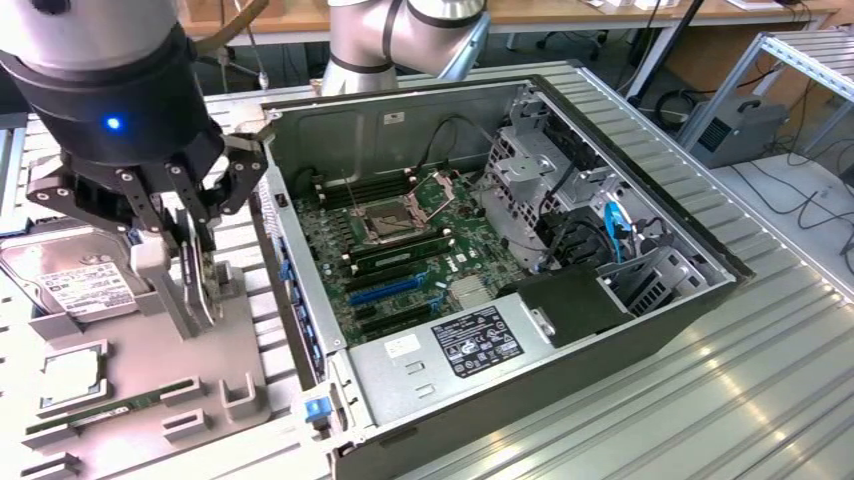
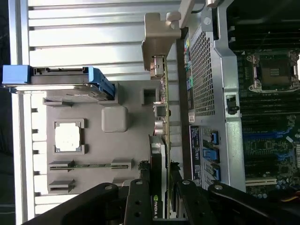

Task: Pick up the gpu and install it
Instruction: 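Pick up the gpu and move the gpu toward the slot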

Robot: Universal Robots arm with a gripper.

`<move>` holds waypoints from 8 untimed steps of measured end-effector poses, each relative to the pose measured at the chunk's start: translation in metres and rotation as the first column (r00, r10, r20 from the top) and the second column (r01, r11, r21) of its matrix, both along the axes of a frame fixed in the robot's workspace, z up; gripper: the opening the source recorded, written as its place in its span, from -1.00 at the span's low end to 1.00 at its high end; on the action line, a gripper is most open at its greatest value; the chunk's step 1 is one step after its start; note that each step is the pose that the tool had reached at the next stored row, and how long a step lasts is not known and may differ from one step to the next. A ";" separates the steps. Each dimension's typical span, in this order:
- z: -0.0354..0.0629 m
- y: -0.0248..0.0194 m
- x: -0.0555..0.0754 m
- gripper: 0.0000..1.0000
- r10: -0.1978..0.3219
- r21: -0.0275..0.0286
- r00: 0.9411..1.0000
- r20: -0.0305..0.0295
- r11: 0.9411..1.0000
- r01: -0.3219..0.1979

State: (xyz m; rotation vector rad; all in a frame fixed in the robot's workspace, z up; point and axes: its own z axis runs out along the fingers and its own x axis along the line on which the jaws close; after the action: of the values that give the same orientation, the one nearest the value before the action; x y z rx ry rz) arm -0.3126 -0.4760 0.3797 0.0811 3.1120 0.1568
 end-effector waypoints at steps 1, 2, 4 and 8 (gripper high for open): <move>0.0059 0.0000 0.000 -0.47 0.000 0.000 1.000 0.000 1.000 0.000; 0.0181 0.0000 0.000 -0.47 0.000 0.000 1.000 0.000 1.000 0.000; 0.0392 0.0001 0.000 -0.47 0.000 0.000 1.000 0.000 1.000 0.000; 0.0593 0.0001 0.000 -0.47 0.000 0.001 1.000 0.001 1.000 0.000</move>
State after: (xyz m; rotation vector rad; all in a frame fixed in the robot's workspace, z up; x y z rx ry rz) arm -0.3126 -0.4759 0.4390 0.0809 3.1113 0.1580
